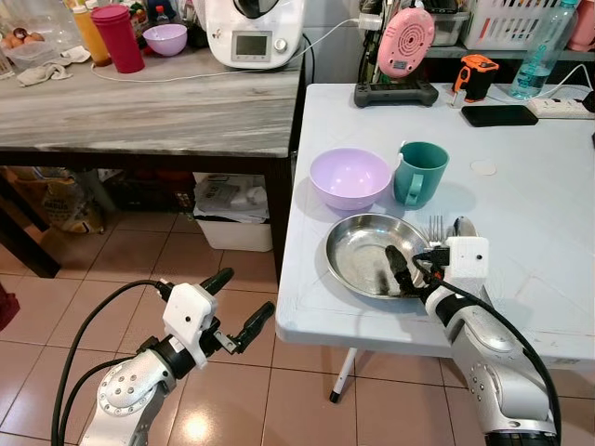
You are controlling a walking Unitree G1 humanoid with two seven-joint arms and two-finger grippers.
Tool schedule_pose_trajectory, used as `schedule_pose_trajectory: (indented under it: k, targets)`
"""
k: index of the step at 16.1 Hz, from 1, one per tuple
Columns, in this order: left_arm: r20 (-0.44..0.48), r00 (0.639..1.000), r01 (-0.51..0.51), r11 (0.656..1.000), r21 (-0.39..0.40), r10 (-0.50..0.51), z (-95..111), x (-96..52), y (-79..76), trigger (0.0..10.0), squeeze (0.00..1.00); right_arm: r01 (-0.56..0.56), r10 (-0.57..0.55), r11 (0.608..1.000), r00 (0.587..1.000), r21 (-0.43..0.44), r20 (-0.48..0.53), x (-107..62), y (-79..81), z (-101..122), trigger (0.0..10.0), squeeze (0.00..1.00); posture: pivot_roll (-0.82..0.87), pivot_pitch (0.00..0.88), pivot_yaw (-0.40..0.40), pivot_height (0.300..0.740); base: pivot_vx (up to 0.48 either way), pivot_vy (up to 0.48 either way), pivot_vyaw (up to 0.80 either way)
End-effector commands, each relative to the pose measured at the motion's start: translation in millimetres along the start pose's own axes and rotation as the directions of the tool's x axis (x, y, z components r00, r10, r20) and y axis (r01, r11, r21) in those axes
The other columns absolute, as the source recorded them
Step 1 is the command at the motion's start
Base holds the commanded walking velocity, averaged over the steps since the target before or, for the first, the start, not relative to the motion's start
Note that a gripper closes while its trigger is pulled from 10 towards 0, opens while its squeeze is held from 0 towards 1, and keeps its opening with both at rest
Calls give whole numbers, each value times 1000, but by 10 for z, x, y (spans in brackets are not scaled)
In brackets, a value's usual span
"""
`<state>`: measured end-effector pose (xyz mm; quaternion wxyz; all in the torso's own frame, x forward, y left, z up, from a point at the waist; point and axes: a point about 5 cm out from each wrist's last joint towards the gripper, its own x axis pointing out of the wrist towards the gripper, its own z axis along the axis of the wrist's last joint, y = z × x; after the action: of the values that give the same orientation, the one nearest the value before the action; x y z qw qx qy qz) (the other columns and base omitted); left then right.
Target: Setting the table
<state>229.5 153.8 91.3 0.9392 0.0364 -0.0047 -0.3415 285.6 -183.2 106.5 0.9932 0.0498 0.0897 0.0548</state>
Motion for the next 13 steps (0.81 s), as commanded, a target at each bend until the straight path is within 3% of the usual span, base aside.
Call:
schedule_pose_trajectory:
  k: [1,8,9,10,13]
  targets:
    - [15,999,45,999,19,-45,79,27,-9,10000,0,-4,5,1000,1000,27,-9,17,4,0,10000,0,-202,88,45,740,0,0,0]
    - [12,995,102,994,26,-102,152,44,-53,10000,0,-34,37,999,996,35,-76,60,9,-90,10000,0,-200,88,47,740,0,0,0]
    - [9,995,104,994,25,-104,152,43,-58,10000,0,-29,32,999,997,35,-71,71,3,-84,3608,0,-199,88,46,740,0,0,0]
    - [7,994,104,994,25,-105,154,41,-61,10000,0,-29,33,999,997,45,-70,85,10,-79,0,0,-198,88,45,740,0,0,0]
    - [8,994,106,994,24,-106,171,-7,-137,10000,0,-58,62,997,995,45,-82,95,63,-80,0,0,-197,87,44,740,0,0,0]
